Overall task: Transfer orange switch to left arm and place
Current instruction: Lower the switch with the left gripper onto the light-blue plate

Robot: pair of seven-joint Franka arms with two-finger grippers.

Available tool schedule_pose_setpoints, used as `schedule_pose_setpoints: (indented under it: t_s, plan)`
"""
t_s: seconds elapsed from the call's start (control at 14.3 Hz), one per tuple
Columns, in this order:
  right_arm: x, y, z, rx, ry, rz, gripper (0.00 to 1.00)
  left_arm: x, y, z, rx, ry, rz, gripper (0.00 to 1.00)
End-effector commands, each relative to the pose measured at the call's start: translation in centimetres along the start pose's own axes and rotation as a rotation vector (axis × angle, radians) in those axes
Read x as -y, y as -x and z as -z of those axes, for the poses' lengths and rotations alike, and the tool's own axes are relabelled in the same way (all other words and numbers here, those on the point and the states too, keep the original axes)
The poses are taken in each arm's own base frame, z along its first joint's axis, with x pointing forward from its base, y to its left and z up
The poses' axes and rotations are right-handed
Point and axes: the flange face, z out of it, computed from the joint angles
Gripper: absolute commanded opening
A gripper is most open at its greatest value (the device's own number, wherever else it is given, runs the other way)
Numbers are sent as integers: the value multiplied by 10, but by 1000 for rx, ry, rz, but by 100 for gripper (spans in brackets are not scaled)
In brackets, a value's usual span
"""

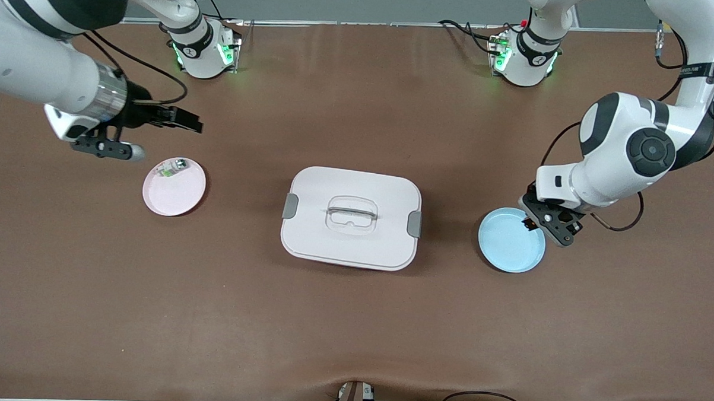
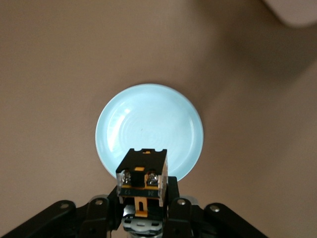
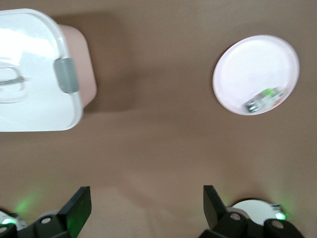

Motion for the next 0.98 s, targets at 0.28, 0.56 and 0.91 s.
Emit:
schedule_pose_setpoints:
  t_s: [0.28, 0.56, 0.91]
  plan:
    - [-94, -10, 22, -67, 120, 158, 100, 50, 43, -48, 85, -18, -390, 0]
    - [-130, -7, 40, -93, 148, 171, 100, 74, 57, -79, 43, -49, -587, 0]
    - [-153, -10, 69, -156, 141, 158, 100, 77, 52, -105, 17, -64, -757, 0]
